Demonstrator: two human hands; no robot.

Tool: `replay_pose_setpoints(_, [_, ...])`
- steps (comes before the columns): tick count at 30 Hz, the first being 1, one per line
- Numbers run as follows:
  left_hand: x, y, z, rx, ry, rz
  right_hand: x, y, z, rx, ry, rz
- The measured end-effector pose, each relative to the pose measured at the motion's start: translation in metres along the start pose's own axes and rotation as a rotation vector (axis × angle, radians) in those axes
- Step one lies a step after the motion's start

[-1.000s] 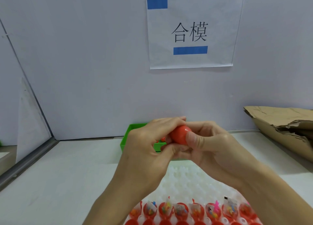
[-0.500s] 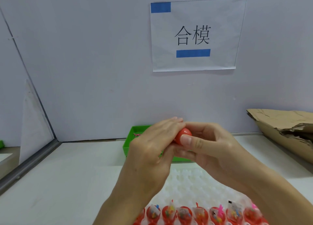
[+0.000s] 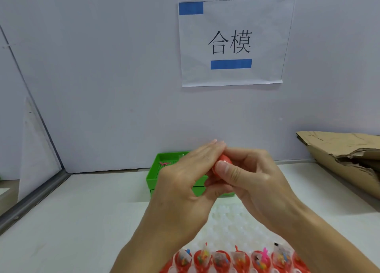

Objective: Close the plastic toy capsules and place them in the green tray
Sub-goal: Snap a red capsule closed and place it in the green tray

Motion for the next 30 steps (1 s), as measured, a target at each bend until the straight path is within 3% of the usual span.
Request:
replay_pose_setpoints(3, [0.002, -0.008, 0.001, 0.180, 0.010, 0.144, 0.000, -0.002, 0.000, 0.071, -0.014, 0.040])
replay_pose_setpoints(6, [0.001, -0.007, 0.002, 0.195, 0.016, 0.139, 0.000, -0.004, 0.000, 0.061, -0.069, 0.018])
replay_pose_setpoints(13, [-0.003, -0.003, 0.004, 0.277, -0.007, 0.169, 0.005, -0.002, -0.014, -0.392, -0.324, -0.178])
replay_pose_setpoints(20, [-0.009, 0.010, 0.002, 0.122, -0.043, 0.086, 0.003, -0.002, -0.011, -0.353, -0.204, -0.167])
replay_pose_setpoints(30, [-0.008, 0.008, 0.005, 0.237, -0.113, 0.146, 0.004, -0.001, -0.014, -0.363, -0.273, -0.144])
Point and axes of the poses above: each hand's wrist, its own x-axis away from the middle knuckle, its own z-axis out of the back of the hand, y = z × x, the point moved 5 cm from there along -x, towards the middle knuckle, and after that the axes turned 6 degrees about -z, right-handed, at the moved point
